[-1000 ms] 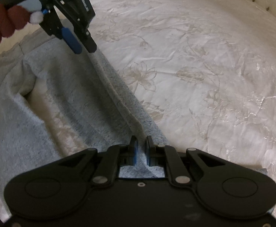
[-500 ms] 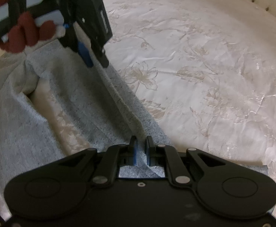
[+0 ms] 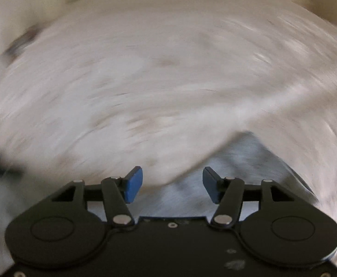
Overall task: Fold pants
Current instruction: 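Close the right gripper on one hem while the left gripper grasps the other hem, then lift both hems and fold the legs over toward the waistband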
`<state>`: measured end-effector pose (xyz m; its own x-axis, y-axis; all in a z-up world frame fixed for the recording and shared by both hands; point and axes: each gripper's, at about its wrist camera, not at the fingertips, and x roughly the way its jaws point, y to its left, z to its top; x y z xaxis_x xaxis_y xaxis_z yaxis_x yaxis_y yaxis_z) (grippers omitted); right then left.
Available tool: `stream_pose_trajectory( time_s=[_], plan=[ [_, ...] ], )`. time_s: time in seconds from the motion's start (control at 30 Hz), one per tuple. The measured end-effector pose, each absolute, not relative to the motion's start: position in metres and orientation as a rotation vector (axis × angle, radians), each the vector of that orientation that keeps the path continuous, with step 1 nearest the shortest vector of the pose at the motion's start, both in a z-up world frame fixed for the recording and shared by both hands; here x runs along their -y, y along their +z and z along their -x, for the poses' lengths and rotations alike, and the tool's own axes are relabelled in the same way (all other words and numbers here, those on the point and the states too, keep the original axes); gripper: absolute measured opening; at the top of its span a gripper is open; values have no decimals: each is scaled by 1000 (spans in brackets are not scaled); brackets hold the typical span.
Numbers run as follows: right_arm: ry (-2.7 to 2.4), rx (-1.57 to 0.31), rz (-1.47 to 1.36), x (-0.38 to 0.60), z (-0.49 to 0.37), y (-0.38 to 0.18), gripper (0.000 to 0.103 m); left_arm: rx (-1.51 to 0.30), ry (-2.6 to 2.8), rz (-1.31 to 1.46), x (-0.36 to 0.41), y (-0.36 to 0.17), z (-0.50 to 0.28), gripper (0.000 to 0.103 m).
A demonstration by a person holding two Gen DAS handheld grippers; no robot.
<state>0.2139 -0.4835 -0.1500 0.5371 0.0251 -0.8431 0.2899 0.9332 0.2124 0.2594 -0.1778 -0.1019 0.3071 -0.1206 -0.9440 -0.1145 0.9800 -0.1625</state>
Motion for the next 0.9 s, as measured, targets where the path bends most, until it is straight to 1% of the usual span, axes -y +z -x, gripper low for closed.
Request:
stream_pose_trajectory(
  time_s=[0.13, 0.23, 0.27, 0.33, 0.37, 0.47, 0.63, 0.7, 0.8, 0.9],
  plan=[
    [-353, -1091, -477, 495, -246, -171, 61, -1259, 6, 228, 177, -102, -256, 6],
    [-485, -1193, -418, 491, -263, -189, 58, -1253, 7, 240, 175, -99, -250, 6],
    [-530, -1215, -396, 491, -266, -193, 53, -1249, 7, 244, 173, -97, -247, 6],
    [-563, -1222, -406, 495, -261, -196, 30, -1238, 9, 250, 172, -93, -243, 6],
    [-551, -1218, -433, 499, -256, -196, 6, -1231, 10, 246, 172, -91, -241, 6],
    [-466, -1155, -547, 516, -235, -180, 5, -1192, 2, 225, 173, -79, -232, 6],
    [-329, -920, -605, 547, -174, -111, 5, -1077, -63, 163, 178, -35, -201, 6],
    [-285, -857, -615, 553, -143, -86, 5, -1033, -96, 124, 179, -18, -180, 6],
    [-263, -816, -611, 553, -93, -67, 5, -996, -139, 54, 181, -2, -139, 6],
    [-305, -831, -639, 548, -45, -71, 4, -1014, -165, 2, 179, -5, -97, 6]
  ],
)
